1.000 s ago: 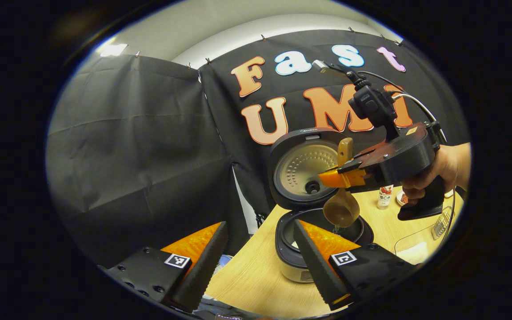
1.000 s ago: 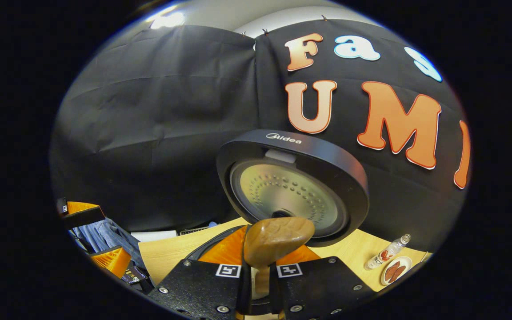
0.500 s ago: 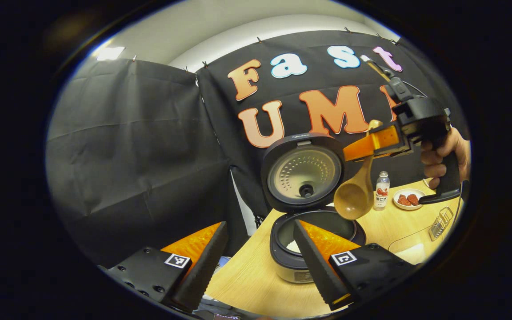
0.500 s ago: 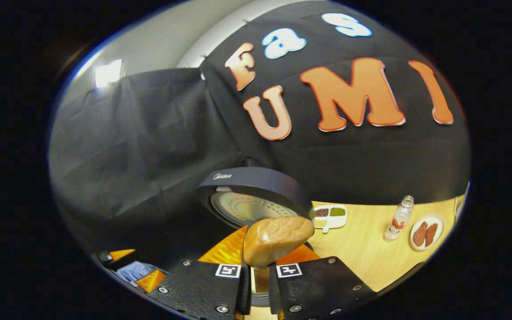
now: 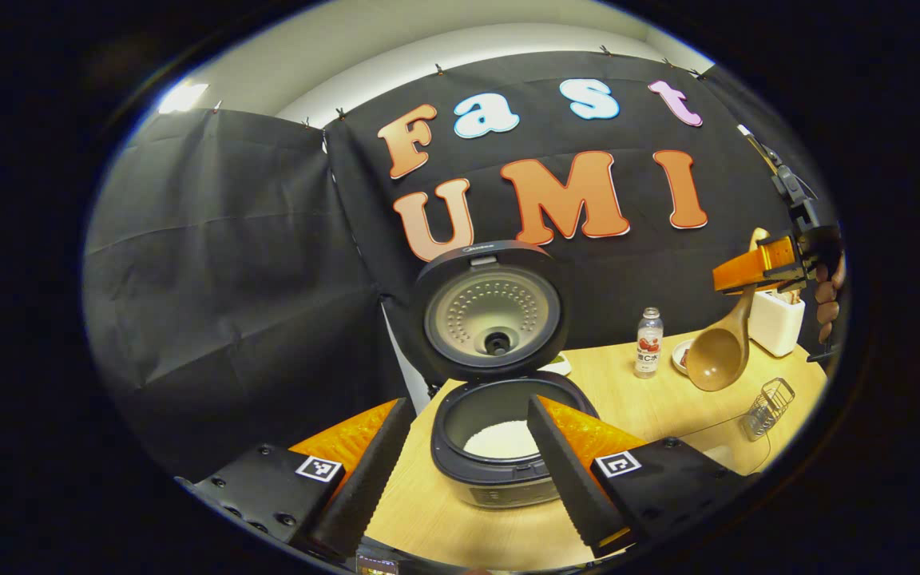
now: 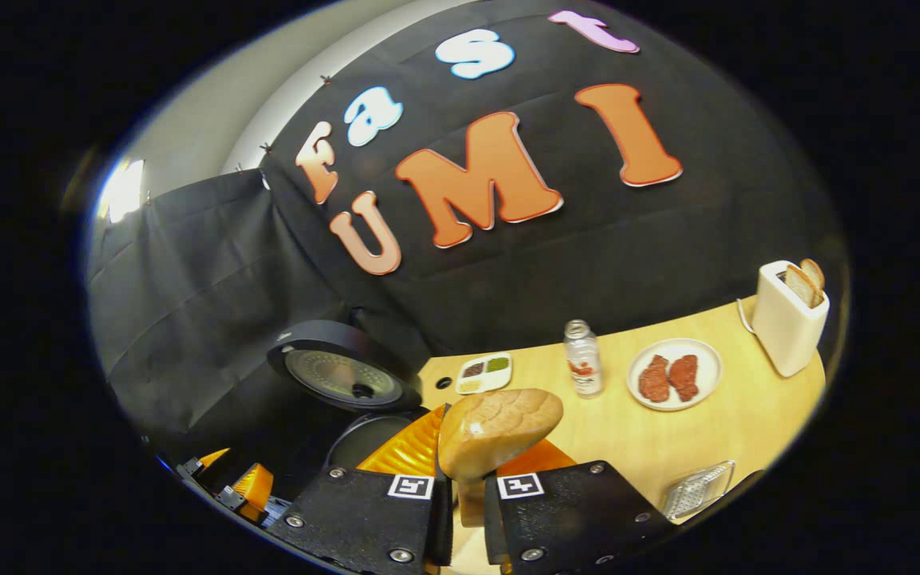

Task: Close the left gripper, press the button to open the rice cooker; take a wooden spoon from the chopstick holder with the right hand, scoop a spoonful of rice and pour it into the rice cooker, then put the wooden spoon back into the chopstick holder.

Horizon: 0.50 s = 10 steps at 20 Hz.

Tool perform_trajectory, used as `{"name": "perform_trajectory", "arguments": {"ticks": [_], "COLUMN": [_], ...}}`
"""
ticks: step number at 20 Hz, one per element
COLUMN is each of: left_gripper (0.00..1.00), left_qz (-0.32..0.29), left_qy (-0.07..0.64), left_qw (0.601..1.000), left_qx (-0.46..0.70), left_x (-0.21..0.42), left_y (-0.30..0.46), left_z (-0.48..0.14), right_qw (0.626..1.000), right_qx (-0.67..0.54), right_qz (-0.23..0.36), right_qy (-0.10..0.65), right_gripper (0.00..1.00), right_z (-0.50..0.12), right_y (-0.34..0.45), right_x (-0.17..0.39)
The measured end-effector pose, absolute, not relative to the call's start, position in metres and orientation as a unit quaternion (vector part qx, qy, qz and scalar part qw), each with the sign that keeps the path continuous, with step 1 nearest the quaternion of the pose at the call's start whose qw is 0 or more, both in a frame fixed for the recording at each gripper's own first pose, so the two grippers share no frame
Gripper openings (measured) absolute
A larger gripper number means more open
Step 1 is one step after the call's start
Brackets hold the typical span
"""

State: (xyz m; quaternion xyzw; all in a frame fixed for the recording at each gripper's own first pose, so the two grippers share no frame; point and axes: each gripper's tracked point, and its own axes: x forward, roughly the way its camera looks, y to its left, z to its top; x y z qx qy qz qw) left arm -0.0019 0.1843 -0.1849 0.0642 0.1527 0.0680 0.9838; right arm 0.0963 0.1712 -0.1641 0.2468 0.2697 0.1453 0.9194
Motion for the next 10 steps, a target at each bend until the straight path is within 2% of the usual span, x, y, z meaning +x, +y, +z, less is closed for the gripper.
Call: {"name": "perform_trajectory", "arguments": {"ticks": [8,9,10], "left_gripper": [0.99,0.92,0.99], "left_qz": [0.030,0.026,0.024], "left_qy": [0.150,0.149,0.148], "left_qw": [0.985,0.986,0.986], "left_qx": [0.075,0.075,0.076], "left_x": [0.013,0.013,0.012], "left_y": [0.123,0.116,0.111], "left_z": [-0.177,-0.174,-0.172], "right_qw": [0.930,0.931,0.932], "right_qx": [0.225,0.220,0.214], "right_qz": [0.031,0.024,0.018], "right_qy": [0.289,0.290,0.291], "right_gripper": [0.15,0.15,0.15], "right_z": [-0.214,-0.220,-0.227], "right_y": [0.042,0.032,0.024], "right_x": [0.059,0.055,0.053]}}
